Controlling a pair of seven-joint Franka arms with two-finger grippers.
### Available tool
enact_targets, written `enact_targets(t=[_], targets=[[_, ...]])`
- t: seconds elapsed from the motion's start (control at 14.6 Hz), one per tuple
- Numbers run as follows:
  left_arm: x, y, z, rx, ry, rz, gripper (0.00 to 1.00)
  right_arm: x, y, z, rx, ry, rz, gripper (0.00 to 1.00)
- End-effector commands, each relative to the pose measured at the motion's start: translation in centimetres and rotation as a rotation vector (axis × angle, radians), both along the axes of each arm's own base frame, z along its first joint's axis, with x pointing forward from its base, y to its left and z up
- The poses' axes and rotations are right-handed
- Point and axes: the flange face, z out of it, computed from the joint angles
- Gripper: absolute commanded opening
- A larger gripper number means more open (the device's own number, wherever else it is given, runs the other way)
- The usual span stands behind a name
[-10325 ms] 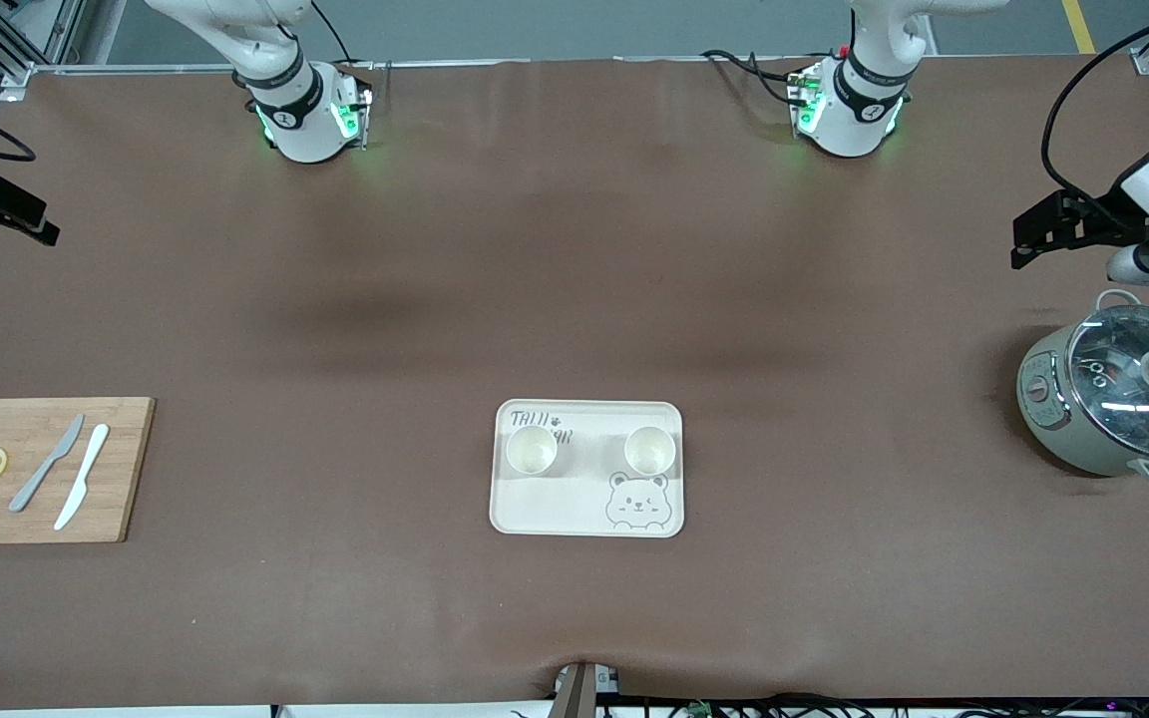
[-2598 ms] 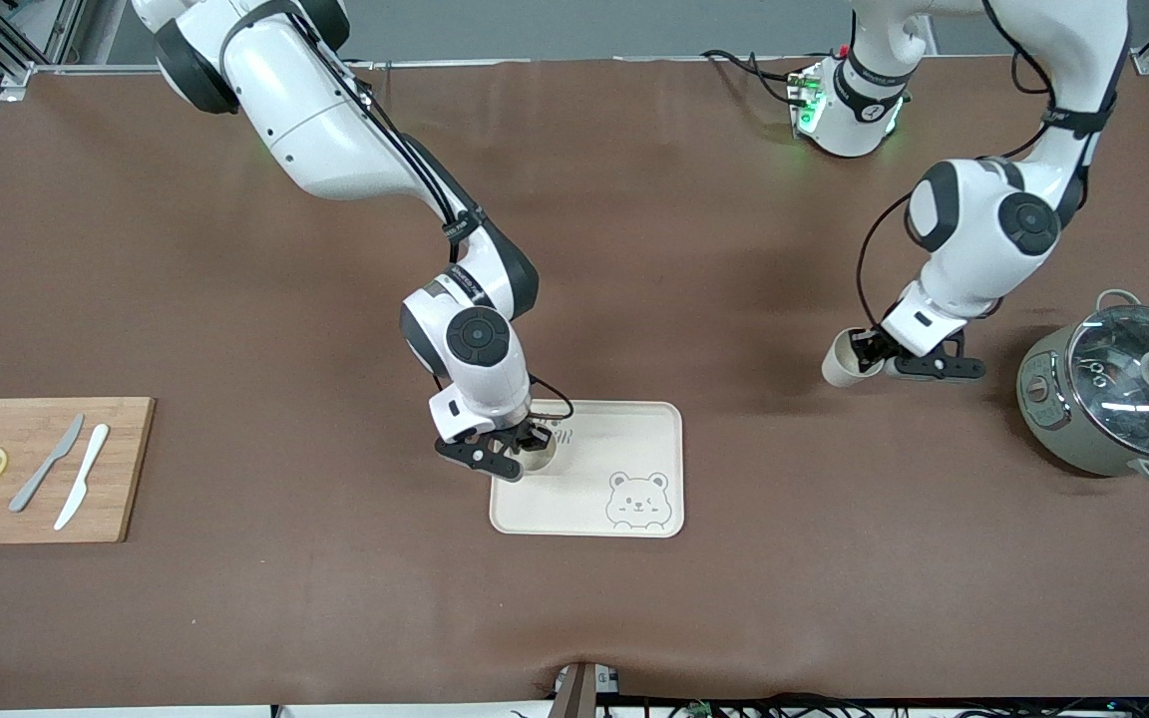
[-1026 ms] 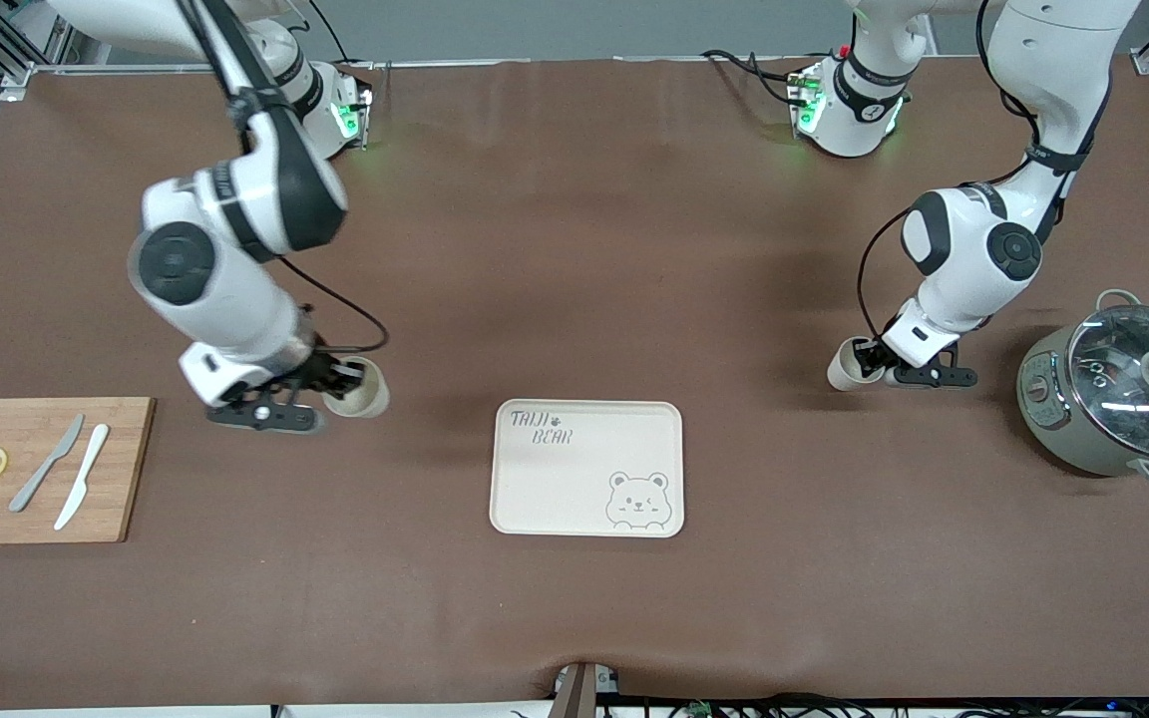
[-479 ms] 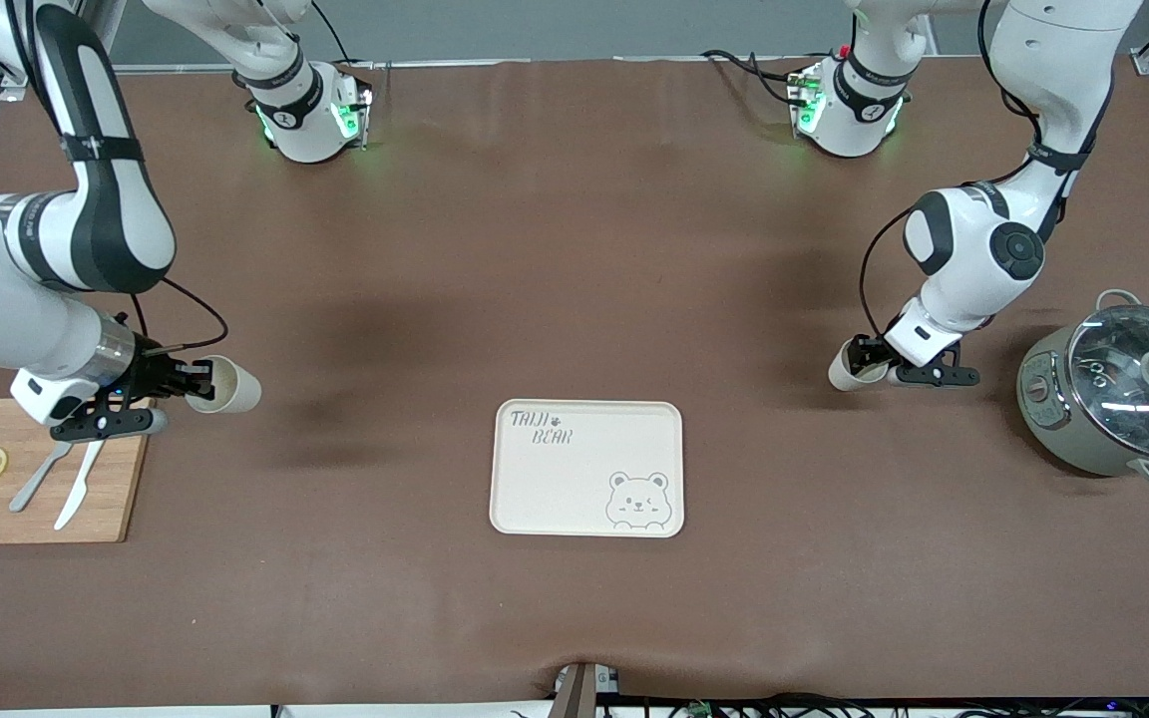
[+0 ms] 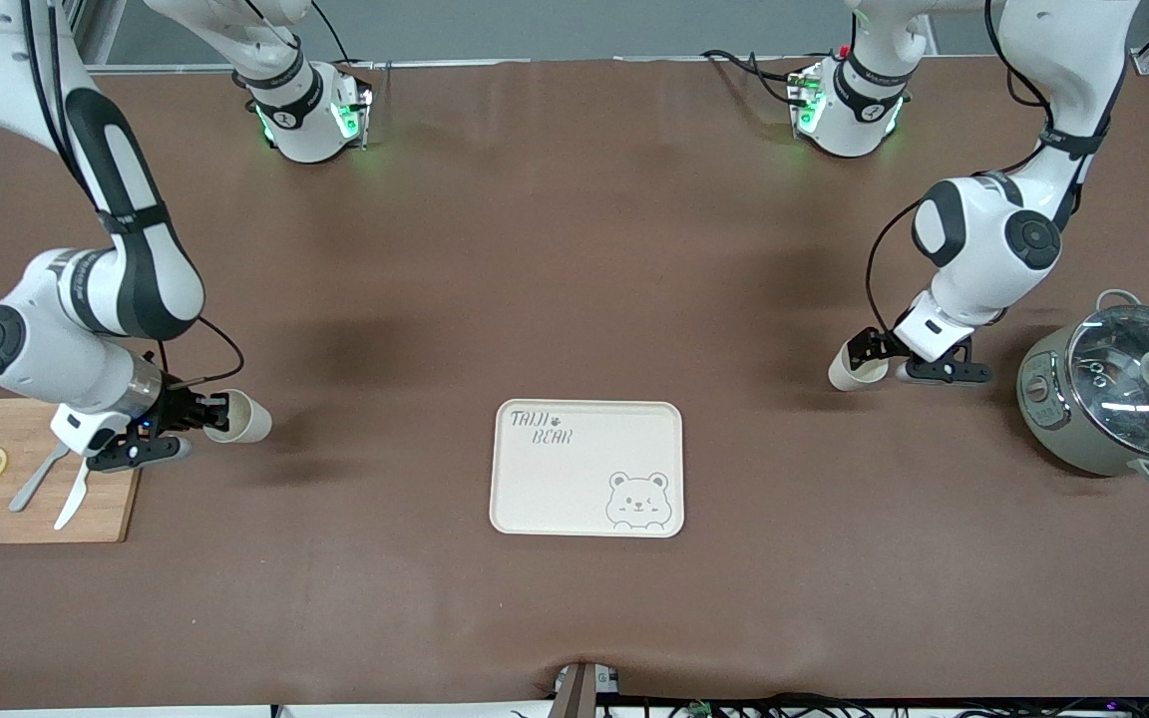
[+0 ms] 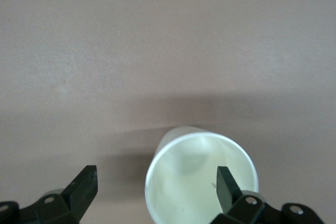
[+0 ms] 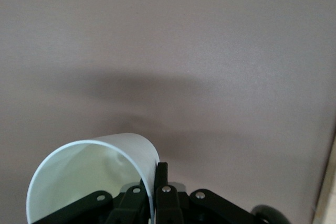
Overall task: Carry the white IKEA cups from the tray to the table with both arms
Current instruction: 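Carry the cup with the right gripper toward the cutting board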
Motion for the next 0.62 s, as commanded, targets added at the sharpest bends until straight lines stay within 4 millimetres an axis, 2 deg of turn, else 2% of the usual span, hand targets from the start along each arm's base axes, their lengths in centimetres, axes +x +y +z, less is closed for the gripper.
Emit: enact_targets(t=[0.0,0.21,0.41,0.55], targets=[[-0.5,0.2,3.2,-0.024,0.006,0.008,1.00,0.2,-0.5,-1.1,0.014,-0.025,0.014,0.00],[-0.3,0.2,5.5,-0.025,-0.031,0.014,1.00,0.5,-0.7,-2.6,0.009,-0.050,0.028,0.00],[0.6,0.2,8.1,-0.033,-0.025,0.030,1.00,0.7,-0.8,-3.1,0.006,-0.066,0.025,0.00],[2.4,0.4,11.2,0.003,-0.041,-0.016,1.00,0.8,-0.8,-3.8,0.004,-0.072,0.024,0.00]])
